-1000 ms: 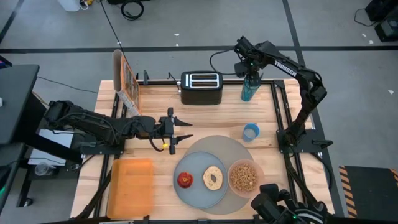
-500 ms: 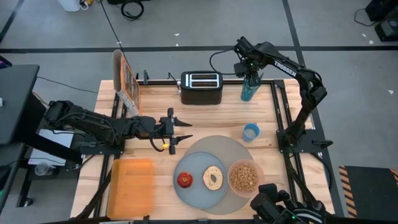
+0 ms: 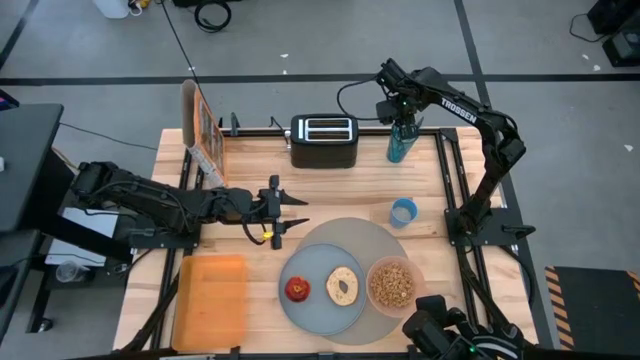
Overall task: Arrange a breakfast setting
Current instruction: Put the black spoon in the center of the blue plate and orange bowl on the placemat
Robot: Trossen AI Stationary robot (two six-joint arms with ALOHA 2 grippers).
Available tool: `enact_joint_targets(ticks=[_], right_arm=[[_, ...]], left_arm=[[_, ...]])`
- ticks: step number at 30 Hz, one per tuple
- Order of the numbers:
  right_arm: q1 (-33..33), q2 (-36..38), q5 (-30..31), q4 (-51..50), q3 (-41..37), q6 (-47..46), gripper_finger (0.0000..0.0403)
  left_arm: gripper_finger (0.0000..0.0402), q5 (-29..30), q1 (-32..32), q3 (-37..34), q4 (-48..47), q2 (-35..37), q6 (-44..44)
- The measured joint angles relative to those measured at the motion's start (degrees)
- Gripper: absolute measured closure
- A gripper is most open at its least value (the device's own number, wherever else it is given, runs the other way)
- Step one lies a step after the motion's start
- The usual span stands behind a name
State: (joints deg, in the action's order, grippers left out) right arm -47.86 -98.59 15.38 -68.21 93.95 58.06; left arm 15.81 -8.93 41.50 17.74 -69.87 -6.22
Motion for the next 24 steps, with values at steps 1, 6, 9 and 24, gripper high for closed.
enact_joint_targets(ticks=[1, 6, 9, 24], right_arm=[[0.01, 0.00, 0.00, -0.04, 0.00, 0.00, 0.0307], [0.15, 0.00, 0.02, -0.69, 0.00, 0.00, 0.0339], [0.15, -0.02, 0.02, -0.76, 0.00, -0.02, 0.0360], [1.07, 1.73, 3.21, -1.52, 1.92, -1.44, 0.0380]], left_arm=[[0.0205, 0.00, -0.14, 0.00, -0.39, 0.00, 0.41], [0.0205, -0.06, -0.35, 0.00, -0.30, 0.00, 1.87], [0.0205, -0.02, -0.31, 0.00, 1.07, 0.00, 2.14], [0.0205, 0.02, -1.76, -0.04, 1.34, -0.74, 2.14]])
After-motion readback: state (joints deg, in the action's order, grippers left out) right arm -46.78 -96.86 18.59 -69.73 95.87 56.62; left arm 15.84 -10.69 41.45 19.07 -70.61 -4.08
